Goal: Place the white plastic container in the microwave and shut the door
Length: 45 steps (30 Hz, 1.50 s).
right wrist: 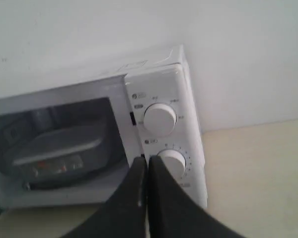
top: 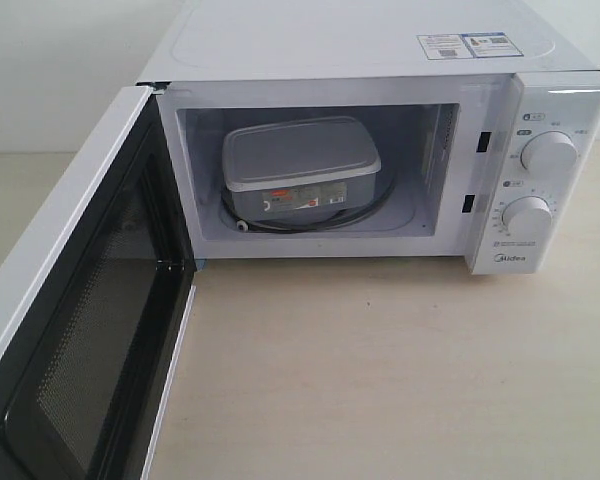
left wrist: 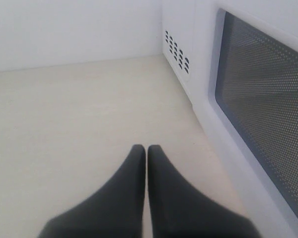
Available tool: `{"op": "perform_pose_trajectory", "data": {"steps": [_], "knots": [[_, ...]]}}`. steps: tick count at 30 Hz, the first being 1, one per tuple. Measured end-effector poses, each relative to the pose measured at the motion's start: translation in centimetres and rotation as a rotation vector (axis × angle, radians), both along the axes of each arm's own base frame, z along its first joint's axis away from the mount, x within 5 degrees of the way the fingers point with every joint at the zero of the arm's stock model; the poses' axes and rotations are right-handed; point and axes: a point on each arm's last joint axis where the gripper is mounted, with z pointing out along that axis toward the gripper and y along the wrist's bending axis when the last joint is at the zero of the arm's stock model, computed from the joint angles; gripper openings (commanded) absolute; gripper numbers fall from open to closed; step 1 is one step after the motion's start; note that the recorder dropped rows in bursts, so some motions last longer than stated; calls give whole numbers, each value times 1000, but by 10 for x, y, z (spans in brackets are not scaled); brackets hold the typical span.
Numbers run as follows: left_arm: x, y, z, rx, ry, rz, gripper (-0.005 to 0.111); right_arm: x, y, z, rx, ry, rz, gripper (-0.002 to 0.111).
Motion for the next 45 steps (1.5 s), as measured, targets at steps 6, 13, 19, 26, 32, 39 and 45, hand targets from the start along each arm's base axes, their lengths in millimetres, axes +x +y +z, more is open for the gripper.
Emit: {"op": "perform_pose_trajectory", "data": {"steps": [6,13,19,26,32,39,45], "knots": [[0,0,0,0,0,0,4,-2,10,-17,-269,154,118,0],[0,0,0,0,0,0,4,-2,4,-27,-287,255,65,0],[0,0,0,0,0,0,4,-2,-2,-28,-317,280,8,0],[0,0,0,0,0,0,4,-3,-2,-31,-300,306,9,0],[0,0,0,0,0,0,4,-3,-2,-31,-297,308,15,0],[0,0,0,0,0,0,4,-3,1,-31,-308,303,71,0],[0,0,0,0,0,0,4,-3,0,-31,-303,305,61,0]]}}
